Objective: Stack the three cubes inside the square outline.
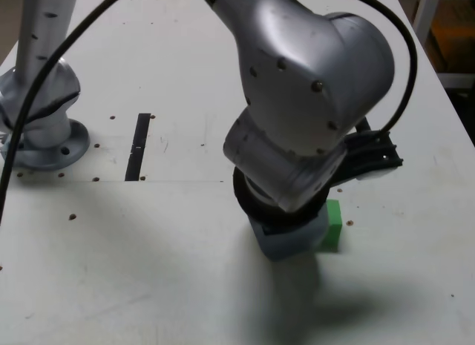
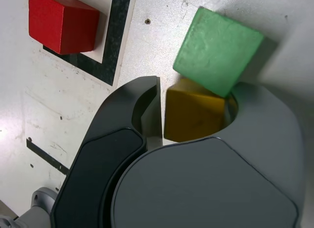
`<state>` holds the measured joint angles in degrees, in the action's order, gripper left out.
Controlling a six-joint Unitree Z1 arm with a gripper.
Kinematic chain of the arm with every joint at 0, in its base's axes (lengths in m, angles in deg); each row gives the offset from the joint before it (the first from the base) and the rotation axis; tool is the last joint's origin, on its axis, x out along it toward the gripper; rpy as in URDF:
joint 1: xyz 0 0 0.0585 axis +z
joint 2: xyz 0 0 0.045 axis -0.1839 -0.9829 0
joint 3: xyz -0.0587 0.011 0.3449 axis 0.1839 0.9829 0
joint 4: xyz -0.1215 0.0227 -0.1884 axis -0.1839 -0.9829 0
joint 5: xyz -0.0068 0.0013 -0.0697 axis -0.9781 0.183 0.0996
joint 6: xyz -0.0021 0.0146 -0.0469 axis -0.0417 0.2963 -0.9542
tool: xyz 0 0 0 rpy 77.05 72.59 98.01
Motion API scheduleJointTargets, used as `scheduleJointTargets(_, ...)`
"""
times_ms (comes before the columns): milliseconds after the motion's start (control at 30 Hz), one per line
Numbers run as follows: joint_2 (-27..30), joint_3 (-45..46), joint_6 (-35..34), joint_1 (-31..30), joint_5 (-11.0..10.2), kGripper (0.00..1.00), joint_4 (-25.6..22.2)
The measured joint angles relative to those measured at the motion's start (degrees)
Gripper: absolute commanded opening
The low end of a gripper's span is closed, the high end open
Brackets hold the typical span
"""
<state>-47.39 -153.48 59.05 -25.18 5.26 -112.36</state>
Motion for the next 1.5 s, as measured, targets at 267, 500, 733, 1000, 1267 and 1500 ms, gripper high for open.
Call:
scheduleJointTargets(267,-3.8,-6.8,-4.9,-1.0,-1.8,0.23,-8.8)
scheduleJointTargets(500,-6.6,-12.9,-5.5,-1.2,-0.4,0.22,-18.3)
scheduleJointTargets(733,-0.4,-13.9,-8.2,-0.3,0.9,0.22,-22.0)
scheduleJointTargets(1000,9.4,-14.0,-16.6,7.5,5.8,0.22,-22.4)
scheduleJointTargets(1267,13.2,-6.0,-27.0,18.7,7.7,0.22,-22.4)
scheduleJointTargets(1500,14.8,-4.3,-36.9,26.1,10.7,0.22,-22.4)
